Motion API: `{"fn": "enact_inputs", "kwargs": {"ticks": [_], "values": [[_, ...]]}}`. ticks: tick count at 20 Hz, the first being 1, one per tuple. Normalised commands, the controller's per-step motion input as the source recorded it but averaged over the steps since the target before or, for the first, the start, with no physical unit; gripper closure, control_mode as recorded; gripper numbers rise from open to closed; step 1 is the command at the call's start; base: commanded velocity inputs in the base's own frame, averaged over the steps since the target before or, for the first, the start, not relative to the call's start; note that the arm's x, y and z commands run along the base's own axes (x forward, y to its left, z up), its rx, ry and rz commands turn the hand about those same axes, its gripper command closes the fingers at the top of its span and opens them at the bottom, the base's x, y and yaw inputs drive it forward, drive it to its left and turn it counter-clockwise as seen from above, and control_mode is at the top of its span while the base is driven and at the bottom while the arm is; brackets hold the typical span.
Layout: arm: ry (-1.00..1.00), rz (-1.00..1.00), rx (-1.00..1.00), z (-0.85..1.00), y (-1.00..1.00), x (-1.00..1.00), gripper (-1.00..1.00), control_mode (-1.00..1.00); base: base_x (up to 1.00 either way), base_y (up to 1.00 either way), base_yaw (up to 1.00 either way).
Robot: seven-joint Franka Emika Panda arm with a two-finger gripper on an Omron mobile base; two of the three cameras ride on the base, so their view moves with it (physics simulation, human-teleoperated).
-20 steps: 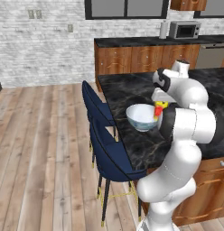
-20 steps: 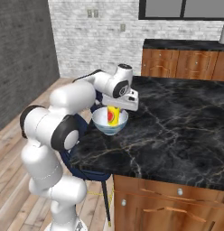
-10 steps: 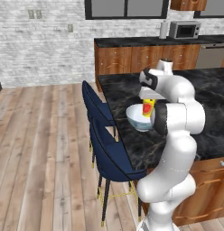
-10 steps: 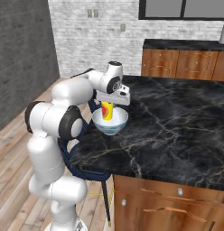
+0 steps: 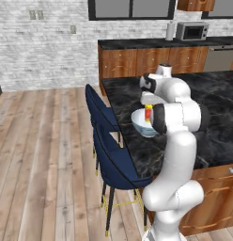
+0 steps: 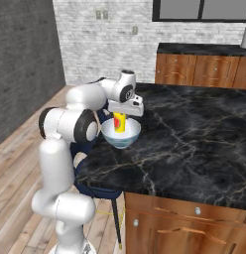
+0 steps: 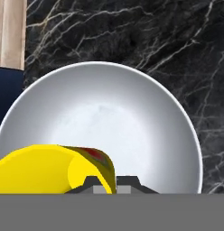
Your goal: Place the cup inside the bowl on the dining table and move the bowl to any counter.
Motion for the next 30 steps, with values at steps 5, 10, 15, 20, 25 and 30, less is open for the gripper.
{"fn": "enact_inputs", "kwargs": {"ticks": [5,10,15,20,25,30], "values": [[0.01,0.00,0.00,-0.29,0.00,0.14,1.00,-1.00,0.00,0.00,0.00],[0.00,0.00,0.00,-0.32,0.00,0.03,1.00,-1.00,0.00,0.00,0.00],[0.00,0.00,0.00,-0.33,0.01,0.16,1.00,-1.00,0.00,0.00,0.00],[0.00,0.00,0.00,-0.30,0.00,0.19,1.00,-1.00,0.00,0.00,0.00],[0.00,0.00,0.00,-0.10,0.00,0.06,1.00,-1.00,0.00,0.00,0.00],[0.00,0.00,0.00,0.00,0.01,0.00,-1.00,-1.00,0.00,0.00,0.00]]}}
